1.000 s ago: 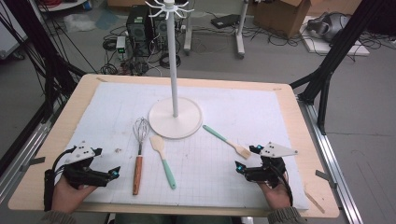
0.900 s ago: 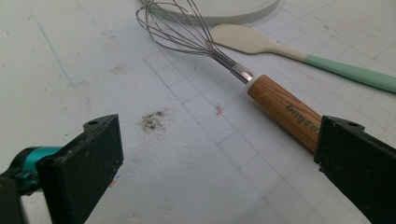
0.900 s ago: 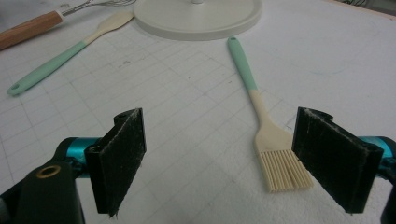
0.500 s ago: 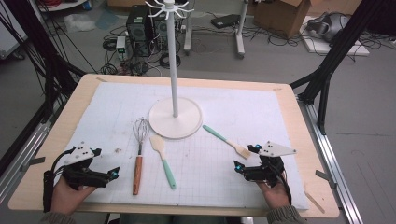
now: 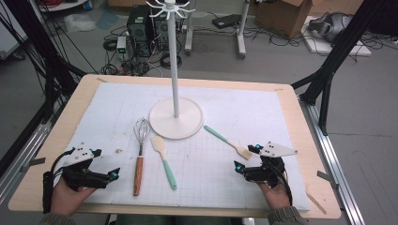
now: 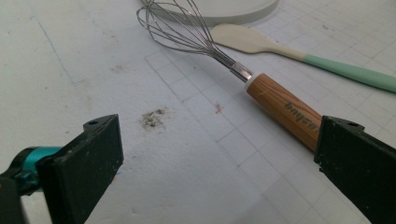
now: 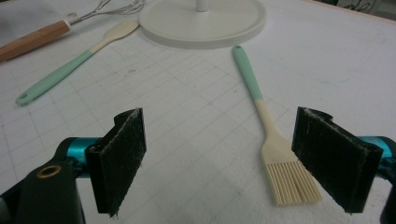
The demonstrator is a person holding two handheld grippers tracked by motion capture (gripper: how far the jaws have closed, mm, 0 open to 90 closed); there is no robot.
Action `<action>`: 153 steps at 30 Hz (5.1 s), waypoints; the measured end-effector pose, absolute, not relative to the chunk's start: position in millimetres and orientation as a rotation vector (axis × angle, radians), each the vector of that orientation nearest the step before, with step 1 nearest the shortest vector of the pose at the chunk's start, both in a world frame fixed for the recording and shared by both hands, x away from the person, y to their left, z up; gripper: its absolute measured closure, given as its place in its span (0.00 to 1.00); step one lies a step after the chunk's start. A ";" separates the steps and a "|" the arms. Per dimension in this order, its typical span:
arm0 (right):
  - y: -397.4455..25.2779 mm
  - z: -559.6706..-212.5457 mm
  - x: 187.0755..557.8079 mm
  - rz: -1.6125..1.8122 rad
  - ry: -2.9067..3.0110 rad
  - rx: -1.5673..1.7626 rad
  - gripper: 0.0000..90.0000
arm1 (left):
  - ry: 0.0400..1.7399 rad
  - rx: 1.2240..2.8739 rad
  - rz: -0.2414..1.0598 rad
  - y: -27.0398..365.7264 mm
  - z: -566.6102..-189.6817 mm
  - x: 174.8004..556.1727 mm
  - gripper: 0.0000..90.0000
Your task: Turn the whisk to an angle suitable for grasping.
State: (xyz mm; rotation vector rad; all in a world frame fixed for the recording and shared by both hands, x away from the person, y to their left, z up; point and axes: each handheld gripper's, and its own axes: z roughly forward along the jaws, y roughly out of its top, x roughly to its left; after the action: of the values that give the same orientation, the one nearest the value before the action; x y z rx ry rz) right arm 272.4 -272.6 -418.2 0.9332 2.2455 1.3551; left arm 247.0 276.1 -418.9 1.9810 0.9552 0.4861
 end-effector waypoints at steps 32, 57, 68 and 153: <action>-246.7 -403.0 291.6 1.389 2.374 0.891 0.27 | 0.937 1.983 0.470 267.5 -419.2 250.5 0.02; -218.1 -353.4 318.0 1.424 2.508 0.772 0.23 | 0.939 1.972 0.479 268.7 -417.9 249.5 0.02; -209.8 -343.0 332.4 1.439 2.506 0.748 0.28 | 0.938 1.971 0.476 268.1 -417.8 249.4 0.02; -200.0 -363.4 320.9 1.365 2.477 0.794 0.30 | 0.629 2.271 0.096 214.9 -438.2 247.1 0.99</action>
State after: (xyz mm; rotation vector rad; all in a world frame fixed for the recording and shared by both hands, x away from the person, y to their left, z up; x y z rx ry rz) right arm 320.9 -200.0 -363.4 0.7939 2.4773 1.3646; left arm 247.1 214.9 -438.2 2.2714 0.6286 0.0961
